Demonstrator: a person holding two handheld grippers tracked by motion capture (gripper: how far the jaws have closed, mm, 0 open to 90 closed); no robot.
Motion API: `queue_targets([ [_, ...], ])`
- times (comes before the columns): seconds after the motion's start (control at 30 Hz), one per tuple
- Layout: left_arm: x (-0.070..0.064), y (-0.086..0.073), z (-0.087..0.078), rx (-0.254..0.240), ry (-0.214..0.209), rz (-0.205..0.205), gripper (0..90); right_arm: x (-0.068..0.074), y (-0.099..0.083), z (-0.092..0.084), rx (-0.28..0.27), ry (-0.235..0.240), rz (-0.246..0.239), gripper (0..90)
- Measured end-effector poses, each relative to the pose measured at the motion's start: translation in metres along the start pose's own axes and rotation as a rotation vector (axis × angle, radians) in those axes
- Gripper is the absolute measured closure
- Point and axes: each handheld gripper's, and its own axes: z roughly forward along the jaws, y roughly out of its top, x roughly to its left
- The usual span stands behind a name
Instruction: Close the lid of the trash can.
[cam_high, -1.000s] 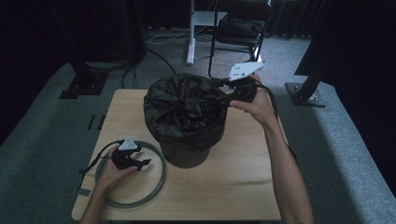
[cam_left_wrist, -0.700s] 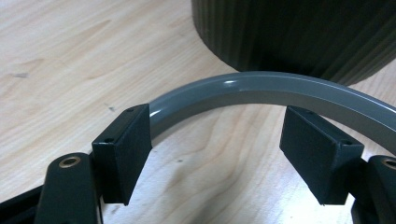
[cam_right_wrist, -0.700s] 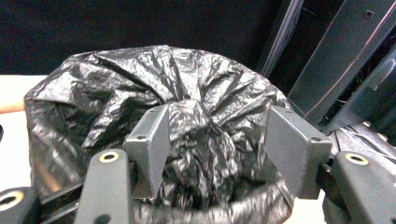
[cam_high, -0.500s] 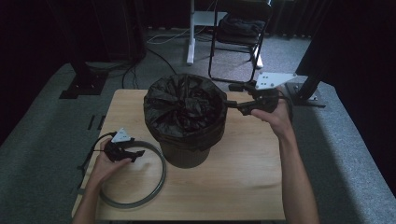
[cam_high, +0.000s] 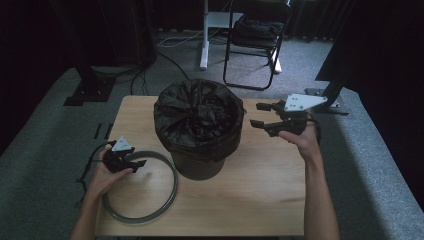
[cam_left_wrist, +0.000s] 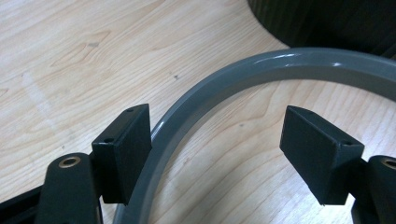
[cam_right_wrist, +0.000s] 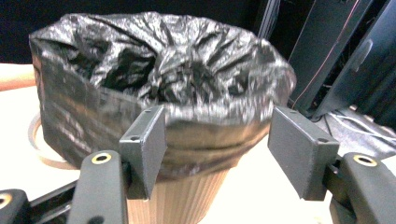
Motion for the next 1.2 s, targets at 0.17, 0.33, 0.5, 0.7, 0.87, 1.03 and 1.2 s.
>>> queue_targets([
  [0.17,0.006,-0.004,0.001,0.021,0.007,-0.015,25.4,-0.001,-0.021,0.0,0.023,-0.001,0.032,36.2],
  [0.33,0.01,-0.005,0.001,0.031,0.008,-0.029,25.4,0.001,-0.037,0.005,0.052,0.009,0.041,33.7],
  [0.5,0.014,-0.005,0.001,0.059,0.01,-0.031,25.3,0.008,-0.051,0.012,0.103,0.03,0.028,29.3],
  [0.7,0.017,-0.006,0.003,0.087,0.014,-0.027,25.3,0.012,-0.065,0.02,0.14,0.046,0.044,23.5],
  [0.87,0.018,-0.006,0.008,0.108,0.013,-0.027,25.2,0.013,-0.082,0.024,0.181,0.05,0.061,23.3],
  [1.03,0.021,-0.008,0.013,0.135,0.022,-0.027,25.3,0.016,-0.097,0.029,0.213,0.07,0.083,23.7],
  [1.2,0.024,-0.009,0.018,0.165,0.036,-0.021,25.4,0.019,-0.108,0.032,0.219,0.083,0.102,24.1],
])
